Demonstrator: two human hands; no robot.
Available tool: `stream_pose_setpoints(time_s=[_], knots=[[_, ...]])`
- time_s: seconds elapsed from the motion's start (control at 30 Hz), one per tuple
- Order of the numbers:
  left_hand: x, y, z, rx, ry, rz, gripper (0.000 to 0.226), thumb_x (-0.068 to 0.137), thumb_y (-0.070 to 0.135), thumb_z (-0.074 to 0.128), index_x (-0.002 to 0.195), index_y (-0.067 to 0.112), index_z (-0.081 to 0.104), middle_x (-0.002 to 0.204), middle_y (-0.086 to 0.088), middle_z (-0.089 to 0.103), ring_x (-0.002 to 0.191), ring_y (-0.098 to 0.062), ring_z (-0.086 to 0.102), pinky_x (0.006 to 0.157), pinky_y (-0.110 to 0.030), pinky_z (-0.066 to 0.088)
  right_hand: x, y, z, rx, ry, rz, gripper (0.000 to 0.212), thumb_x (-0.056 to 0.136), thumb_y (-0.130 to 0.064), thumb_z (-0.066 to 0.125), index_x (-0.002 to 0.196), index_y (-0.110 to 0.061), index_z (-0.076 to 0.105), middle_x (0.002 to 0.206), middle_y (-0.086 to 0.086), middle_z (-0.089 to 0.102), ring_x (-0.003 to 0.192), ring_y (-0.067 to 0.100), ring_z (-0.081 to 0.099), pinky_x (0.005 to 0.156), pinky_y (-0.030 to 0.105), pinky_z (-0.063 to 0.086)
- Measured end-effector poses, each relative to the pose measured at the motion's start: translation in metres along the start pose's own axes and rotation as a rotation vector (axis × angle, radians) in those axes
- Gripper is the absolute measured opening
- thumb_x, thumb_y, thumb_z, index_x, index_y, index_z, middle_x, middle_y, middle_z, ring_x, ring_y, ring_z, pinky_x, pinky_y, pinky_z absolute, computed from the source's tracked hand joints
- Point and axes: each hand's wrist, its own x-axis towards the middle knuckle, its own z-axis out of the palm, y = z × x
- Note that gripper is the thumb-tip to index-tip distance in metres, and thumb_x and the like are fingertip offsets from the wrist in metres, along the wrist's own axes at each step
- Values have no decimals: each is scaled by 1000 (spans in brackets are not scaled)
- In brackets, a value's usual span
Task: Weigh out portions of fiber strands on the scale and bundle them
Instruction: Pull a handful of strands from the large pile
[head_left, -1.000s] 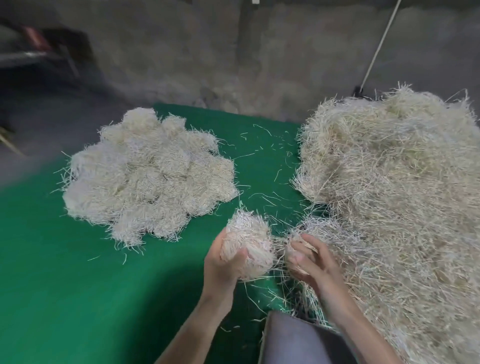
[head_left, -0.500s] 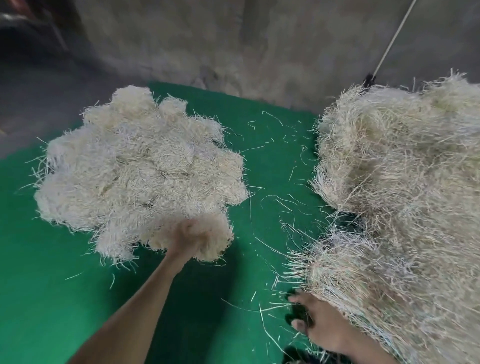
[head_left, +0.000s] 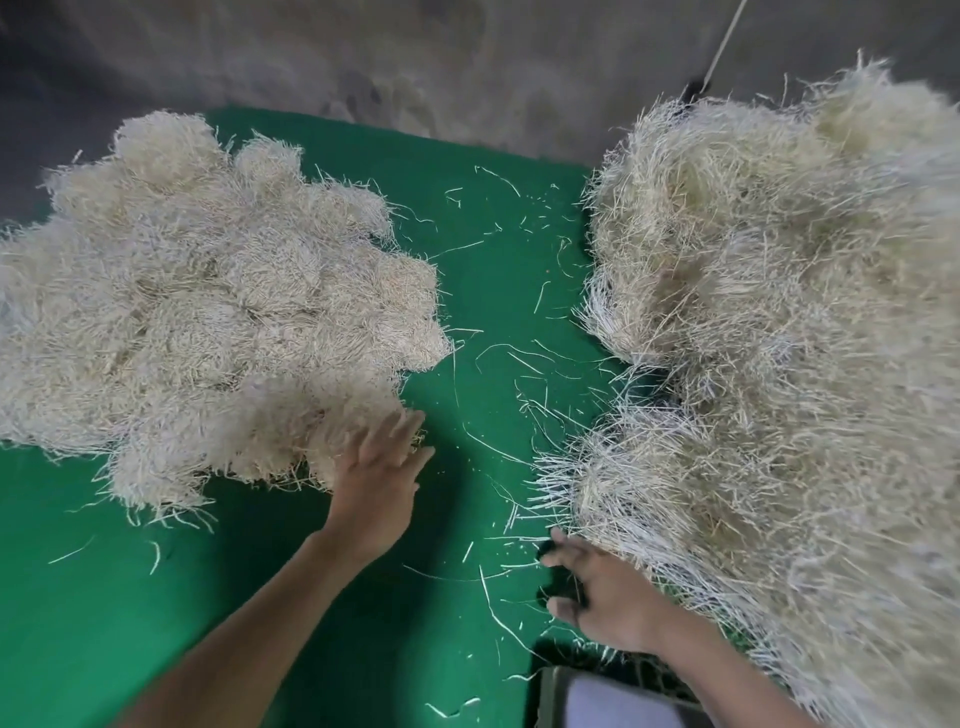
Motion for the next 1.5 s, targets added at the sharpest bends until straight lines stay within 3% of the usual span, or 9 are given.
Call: stream_pose_setpoints(time_s=[0.2, 0.37, 0.53, 0.67, 0.8, 0.97, 1.1, 1.27, 1.5], knots=[[-2, -23, 6, 87, -141, -201, 59, 86, -4, 48, 140, 19, 43, 155, 3, 23, 145, -16, 7, 117, -42, -1, -2, 3, 1, 123, 62, 6, 50, 93, -28, 55, 140, -25, 40, 156, -13, 14, 140, 16, 25, 113, 28, 10], [-5, 21, -16, 86, -71, -165, 35, 91, 27, 56, 126, 27, 59, 154, -1, 27, 144, -22, 14, 110, -44, -17, -15, 3, -10, 316, 75, 18, 45, 95, -28, 53, 138, -21, 43, 154, 0, 26, 122, 20, 50, 98, 23, 32], [-33, 112, -45, -402, 77, -1, 16, 80, 13, 73, 96, 16, 74, 116, -4, 66, 110, -25, 58, 104, -48, 33, -52, 19, -21, 292, 185, 5, 46, 94, -27, 54, 138, -17, 44, 144, 5, 42, 126, 22, 47, 107, 31, 36], [-50, 181, -76, -782, 94, -13, 11, 87, 17, 65, 95, 18, 72, 90, 13, 69, 77, 9, 61, 70, -3, 43, -99, 38, -32, 202, 369, -61, 33, 95, -23, 51, 127, -17, 53, 131, 0, 53, 120, 18, 48, 104, 35, 39], [-53, 234, -97, -960, 78, -21, 19, 90, 15, 59, 73, 19, 67, 44, 1, 55, 35, -4, 42, 38, -17, 34, -151, 58, -30, 168, 641, -89, 20, 93, -25, 53, 110, -26, 62, 115, -10, 61, 106, 8, 54, 95, 31, 46], [-38, 292, -110, -1226, -20, -186, 41, 82, 4, 66, 122, 5, 57, 105, -9, 65, 83, -38, 63, 72, -54, 56, -204, 110, -82, 163, 1094, -9, 37, 86, -17, 60, 122, -25, 54, 121, -7, 52, 112, 6, 45, 102, 14, 29], [-3, 339, -97, -879, -103, -126, 100, 71, 16, 79, 147, 36, 18, 153, 7, 11, 141, -22, 17, 113, -44, 16, -207, 149, -127, 7, 898, 222, 97, 77, -23, 74, 146, -38, 9, 157, 6, -3, 143, 32, 2, 115, 45, 14], [15, 368, -84, -635, -81, -145, 67, 82, 8, 65, 142, 20, 38, 153, -3, 20, 140, -23, 22, 113, -39, 23, -179, 173, -136, -3, 635, 321, 129, 65, -34, 82, 135, -55, -24, 144, 1, -42, 135, 35, -28, 107, 60, -3], [29, 385, -155, -890, 291, -91, 35, 84, 15, 65, 117, 5, 61, 125, -4, 57, 117, -21, 52, 102, -31, 35, -183, 181, -152, 176, 904, 272, 52, 86, -26, 64, 133, -14, 44, 143, 18, 33, 128, 33, 37, 108, 42, 35]])
